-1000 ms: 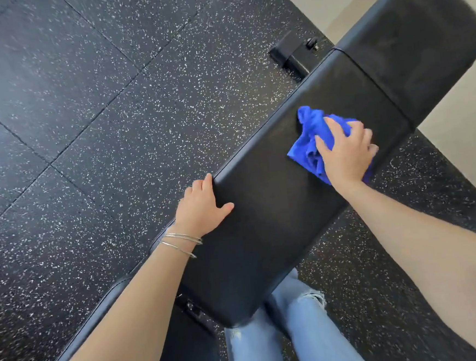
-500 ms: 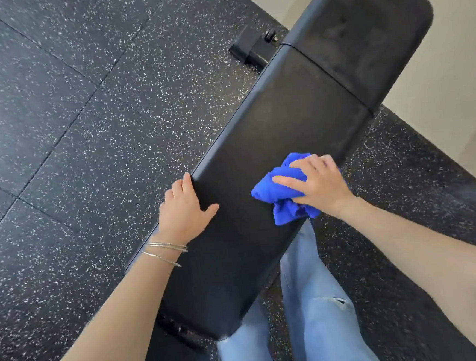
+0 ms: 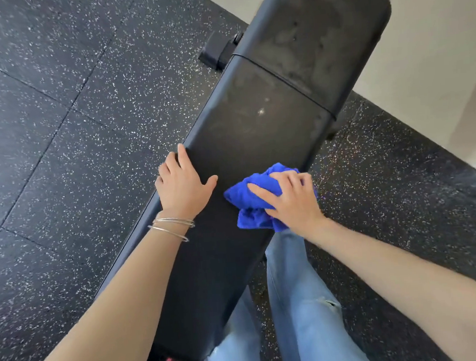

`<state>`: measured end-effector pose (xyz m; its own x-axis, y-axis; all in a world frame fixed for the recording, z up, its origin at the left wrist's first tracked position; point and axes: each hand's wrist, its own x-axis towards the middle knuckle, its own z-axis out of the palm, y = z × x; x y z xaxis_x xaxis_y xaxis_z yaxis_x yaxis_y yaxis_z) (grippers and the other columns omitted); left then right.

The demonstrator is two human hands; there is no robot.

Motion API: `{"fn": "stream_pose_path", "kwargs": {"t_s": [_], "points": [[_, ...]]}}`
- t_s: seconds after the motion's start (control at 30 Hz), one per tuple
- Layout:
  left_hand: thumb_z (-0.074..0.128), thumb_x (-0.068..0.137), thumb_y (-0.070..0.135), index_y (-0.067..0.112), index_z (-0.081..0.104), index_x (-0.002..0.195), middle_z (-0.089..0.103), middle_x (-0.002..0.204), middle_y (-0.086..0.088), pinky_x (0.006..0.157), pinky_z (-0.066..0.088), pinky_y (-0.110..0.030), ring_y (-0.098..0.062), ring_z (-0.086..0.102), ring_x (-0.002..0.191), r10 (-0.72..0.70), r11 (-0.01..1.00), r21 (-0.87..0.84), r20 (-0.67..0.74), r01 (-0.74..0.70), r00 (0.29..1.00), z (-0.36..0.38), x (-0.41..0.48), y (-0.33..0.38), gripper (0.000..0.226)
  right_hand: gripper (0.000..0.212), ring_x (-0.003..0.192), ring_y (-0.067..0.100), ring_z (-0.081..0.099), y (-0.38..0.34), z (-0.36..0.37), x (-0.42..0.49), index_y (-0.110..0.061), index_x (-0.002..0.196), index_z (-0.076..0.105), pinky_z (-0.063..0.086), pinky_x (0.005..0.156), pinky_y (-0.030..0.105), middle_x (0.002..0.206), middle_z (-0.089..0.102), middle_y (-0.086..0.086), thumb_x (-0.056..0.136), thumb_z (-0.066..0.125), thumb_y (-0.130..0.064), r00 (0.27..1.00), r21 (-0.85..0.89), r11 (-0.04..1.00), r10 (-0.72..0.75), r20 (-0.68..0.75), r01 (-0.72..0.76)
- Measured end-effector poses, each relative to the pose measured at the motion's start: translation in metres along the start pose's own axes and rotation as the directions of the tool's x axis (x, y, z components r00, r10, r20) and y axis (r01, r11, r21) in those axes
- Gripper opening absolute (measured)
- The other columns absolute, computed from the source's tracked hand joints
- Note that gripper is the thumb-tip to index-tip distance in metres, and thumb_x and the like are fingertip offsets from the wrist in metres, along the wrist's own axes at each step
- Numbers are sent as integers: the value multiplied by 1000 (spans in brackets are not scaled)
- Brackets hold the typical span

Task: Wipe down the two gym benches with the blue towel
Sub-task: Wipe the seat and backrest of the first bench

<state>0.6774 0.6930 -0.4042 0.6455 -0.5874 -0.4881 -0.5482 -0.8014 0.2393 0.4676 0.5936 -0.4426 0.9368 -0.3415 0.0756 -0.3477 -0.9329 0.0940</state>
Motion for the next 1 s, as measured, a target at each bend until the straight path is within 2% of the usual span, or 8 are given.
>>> {"fn": "stream_pose_path", "kwargs": {"t_s": [0.17, 0.33, 0.47, 0.53, 0.63, 0.77, 0.9, 1.0], "points": [[63, 79, 53, 7, 14, 148, 26, 148, -18, 105, 29, -52, -39, 27, 133, -50, 999, 21, -16, 50, 999, 4, 11, 19, 96, 55, 79, 27, 46, 113, 16, 38, -45, 118, 48, 36, 66, 37, 101, 51, 6, 75, 47, -11, 889, -19, 895, -444, -113, 445], [64, 77, 55, 8, 16, 147, 27, 147, -19, 105, 29, -53, -39, 28, 132, -99, 994, 40, -18, 100, 995, 6, 12, 27, 98, 48, 94, 29, 44, 172, 11, 82, -41, 123, 49, 43, 69, 40, 111, 53, 9, 76, 59, -35, 974, -86, 970, 228, 9, -227], [61, 78, 57, 11, 13, 148, 22, 150, -17, 107, 26, -53, -37, 23, 136, -134, 990, 46, 21, 133, 991, 3, 12, 29, 97, 47, 101, 36, 47, 109, 4, 87, -35, 128, 51, 36, 76, 44, 120, 51, 14, 82, 64, -33, 620, 105, 611, 768, 162, -785], [61, 78, 56, 13, 13, 148, 22, 151, -16, 108, 25, -54, -36, 22, 138, -155, 987, 43, 37, 153, 987, 2, 12, 31, 95, 54, 93, 32, 46, 76, 2, 66, -34, 122, 51, 38, 72, 43, 112, 52, 12, 73, 72, -35, 781, 74, 780, 610, 135, -622], [63, 77, 51, 15, 16, 148, 23, 151, -14, 109, 25, -55, -35, 23, 138, -180, 983, 27, 53, 179, 982, -2, 12, 33, 93, 62, 88, 26, 43, 73, 8, 27, -38, 117, 48, 32, 71, 40, 111, 46, 9, 62, 73, -26, 995, 81, 993, -91, 39, 87], [64, 76, 43, 20, 15, 149, 21, 152, -10, 110, 25, -55, -33, 22, 139, -194, 981, 11, 101, 194, 976, -9, 13, 30, 91, 46, 77, 25, 44, 142, 20, 64, -39, 115, 51, 32, 67, 40, 99, 51, 8, 80, 44, -10, 717, -14, 721, -691, -98, 693], [67, 73, 39, 20, 19, 148, 23, 150, -9, 110, 26, -54, -33, 23, 137, -196, 979, -48, 80, 200, 977, -6, 12, 29, 91, 48, 87, 26, 42, 181, 22, 118, -38, 120, 51, 39, 65, 37, 109, 48, 7, 74, 62, -31, 988, -76, 989, -134, -78, 128], [67, 73, 39, 18, 19, 148, 23, 150, -11, 111, 24, -52, -33, 22, 137, -197, 978, -61, 59, 200, 979, -3, 12, 31, 92, 44, 98, 33, 46, 133, 8, 152, -32, 124, 54, 37, 74, 43, 115, 52, 13, 81, 64, -36, 802, 65, 801, 586, 116, -595]]}}
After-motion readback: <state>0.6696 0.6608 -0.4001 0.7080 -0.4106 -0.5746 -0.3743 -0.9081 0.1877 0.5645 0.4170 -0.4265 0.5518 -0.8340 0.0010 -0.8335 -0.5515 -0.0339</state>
